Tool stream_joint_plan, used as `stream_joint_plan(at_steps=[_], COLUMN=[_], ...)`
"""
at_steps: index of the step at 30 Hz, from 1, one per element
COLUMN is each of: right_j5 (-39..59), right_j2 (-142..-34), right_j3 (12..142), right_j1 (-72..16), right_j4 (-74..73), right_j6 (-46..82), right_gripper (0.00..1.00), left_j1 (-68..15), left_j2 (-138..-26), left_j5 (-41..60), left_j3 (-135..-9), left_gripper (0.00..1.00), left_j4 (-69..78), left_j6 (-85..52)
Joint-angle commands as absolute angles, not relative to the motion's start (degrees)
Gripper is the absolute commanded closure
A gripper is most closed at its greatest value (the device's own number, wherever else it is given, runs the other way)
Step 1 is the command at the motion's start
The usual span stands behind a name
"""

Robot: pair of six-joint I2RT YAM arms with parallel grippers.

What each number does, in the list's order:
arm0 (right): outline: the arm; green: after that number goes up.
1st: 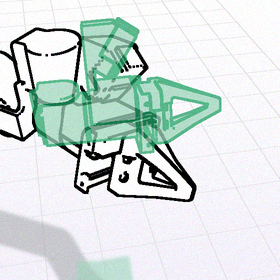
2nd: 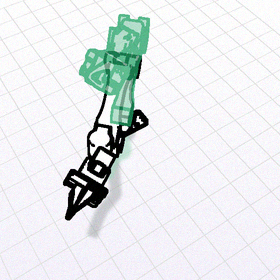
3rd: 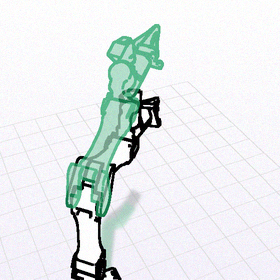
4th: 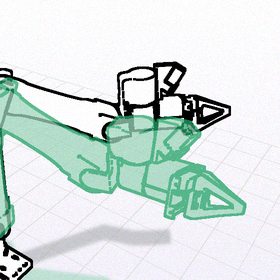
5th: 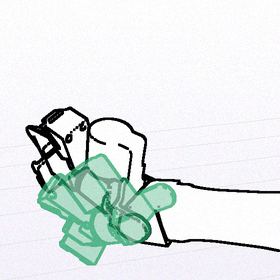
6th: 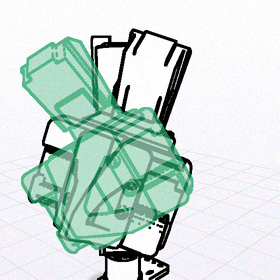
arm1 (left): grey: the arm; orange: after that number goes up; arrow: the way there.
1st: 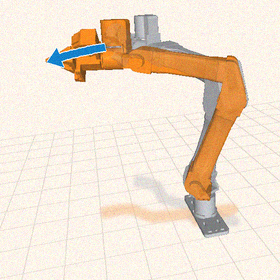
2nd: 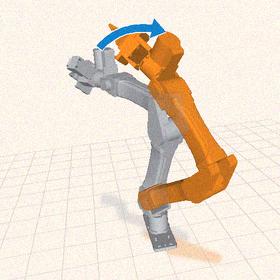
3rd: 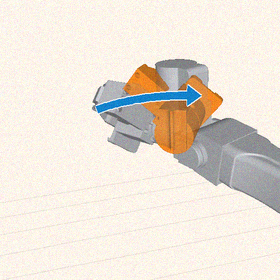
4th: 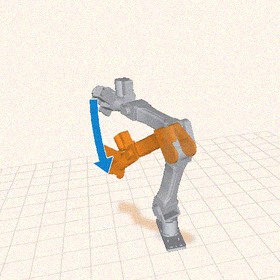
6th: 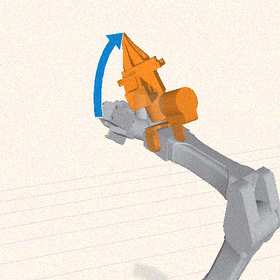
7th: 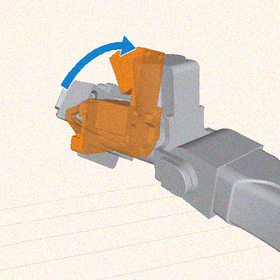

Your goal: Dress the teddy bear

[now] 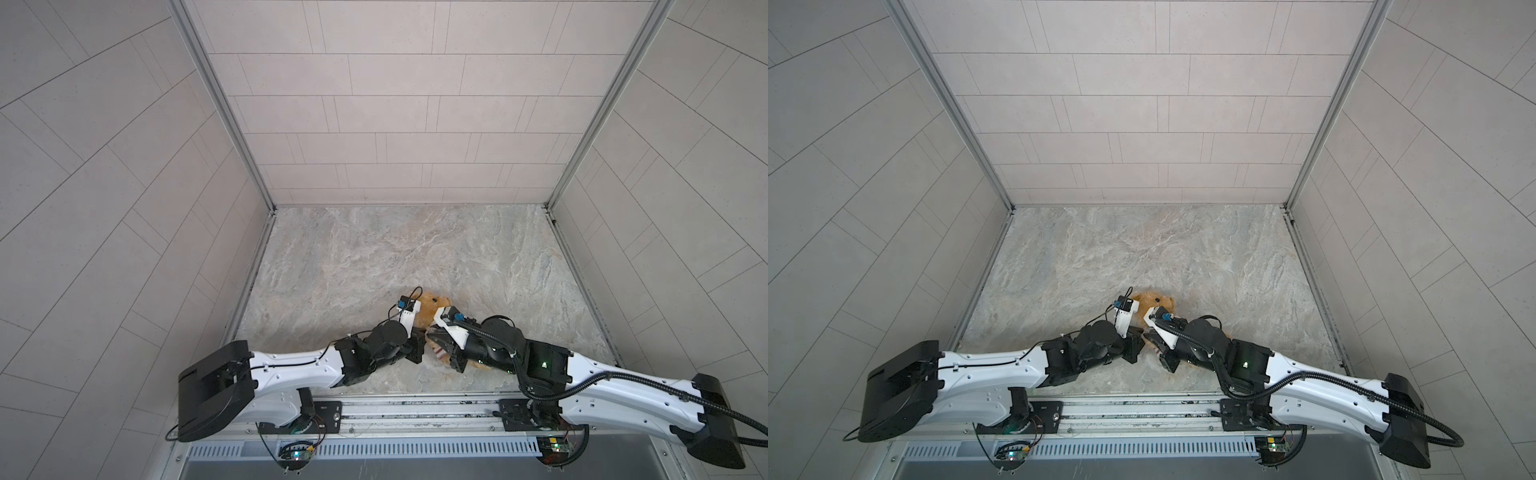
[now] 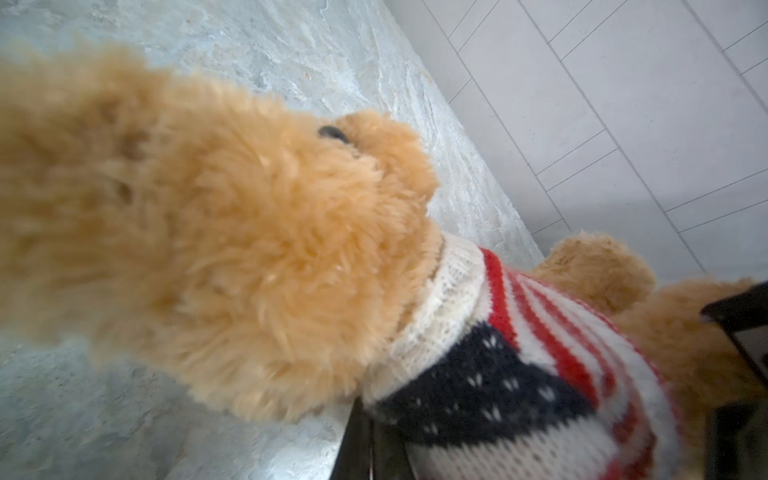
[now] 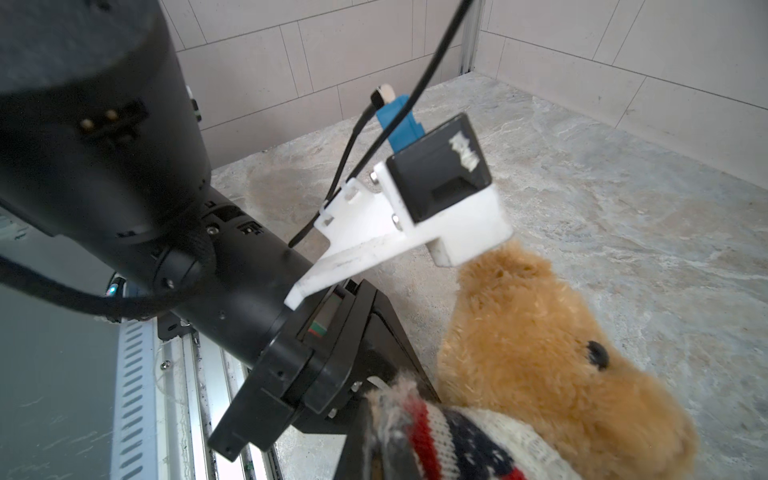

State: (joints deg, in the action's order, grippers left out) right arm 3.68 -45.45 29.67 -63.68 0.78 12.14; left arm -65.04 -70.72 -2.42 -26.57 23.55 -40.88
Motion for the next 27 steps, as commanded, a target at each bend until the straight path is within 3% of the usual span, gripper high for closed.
stream_joint_plan(at_steps=[1,8,17,27], right_j5=[8.8,7.4,-10.1,-9.6], right_j2=[-43.1,-39.5,-30.8,-29.5], right_j3=[32.8,32.3,26.9,25.2], right_j1=[-64.3,-64.2,-63.0,-61.9], right_j4=[-4.9,-5.4,-1.4,-3.0], right_j6=[14.0,14.7,17.4,18.9], right_gripper=[1.0,1.0,1.0,1.0], left_j1=[-64.8,-64.6,-64.6,-64.4], left_j2=[-70.5,-69.3,-63.2,-62.9], left_j5=[-4.1,-4.8,-5.3,-7.0], left_j3=[-24.9,-23.3,-19.5,-19.3], left_gripper=[1.0,1.0,1.0,1.0], left_j4=[24.3,25.3,25.4,20.5], left_j6=[-40.9,-42.1,-42.2,-42.2])
